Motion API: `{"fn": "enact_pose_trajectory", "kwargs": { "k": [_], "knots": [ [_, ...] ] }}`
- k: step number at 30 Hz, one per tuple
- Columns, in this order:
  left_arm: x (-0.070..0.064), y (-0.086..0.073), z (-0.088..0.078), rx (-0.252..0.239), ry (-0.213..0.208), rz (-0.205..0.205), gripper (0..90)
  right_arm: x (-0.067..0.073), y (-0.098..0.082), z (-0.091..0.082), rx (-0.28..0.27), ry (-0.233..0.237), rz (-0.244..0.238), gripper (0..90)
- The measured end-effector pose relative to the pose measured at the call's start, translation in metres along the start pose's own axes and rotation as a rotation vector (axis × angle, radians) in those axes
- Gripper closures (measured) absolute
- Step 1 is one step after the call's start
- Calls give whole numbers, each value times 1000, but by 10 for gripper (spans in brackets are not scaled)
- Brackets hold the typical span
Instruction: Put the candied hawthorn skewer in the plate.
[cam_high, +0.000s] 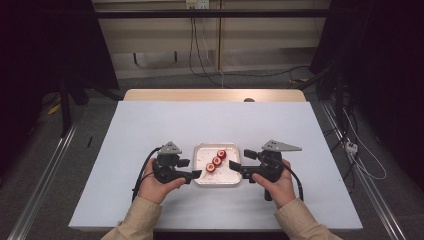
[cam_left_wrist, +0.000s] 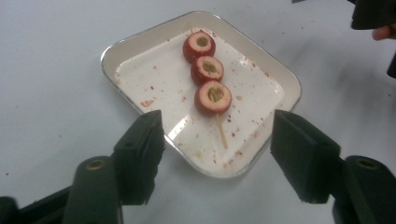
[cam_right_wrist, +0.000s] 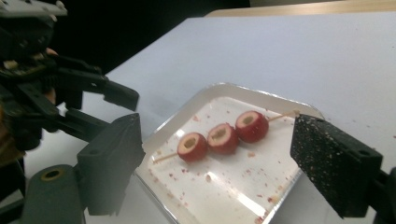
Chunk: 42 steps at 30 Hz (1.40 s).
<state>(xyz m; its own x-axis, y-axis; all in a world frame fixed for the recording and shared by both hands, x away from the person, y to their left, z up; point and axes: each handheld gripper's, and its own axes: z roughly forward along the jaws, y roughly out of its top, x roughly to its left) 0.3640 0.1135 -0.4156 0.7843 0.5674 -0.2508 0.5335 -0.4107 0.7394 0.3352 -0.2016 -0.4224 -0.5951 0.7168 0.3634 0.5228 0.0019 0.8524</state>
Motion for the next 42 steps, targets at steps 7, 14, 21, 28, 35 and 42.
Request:
{"fn": "enact_pose_trajectory", "kwargs": {
  "k": [7,14,21,28,35,42],
  "knots": [
    [9,-11,-14,-36,-7,-6,269,-2,-9,-5,19,-18,-34,164],
    [17,-20,-26,-61,-8,-9,219,-4,-20,-10,38,-32,-68,165],
    [23,-30,-36,-74,5,-4,186,-8,-28,-17,43,-40,-71,165],
    [30,-40,-46,-77,29,-2,174,-10,-35,-29,45,-56,-102,166],
    [37,-47,-52,-81,55,-4,161,-17,-43,-41,36,-73,-101,166],
    [43,-52,-59,-90,79,-10,140,-18,-45,-43,25,-63,-103,166]
  ]
}}
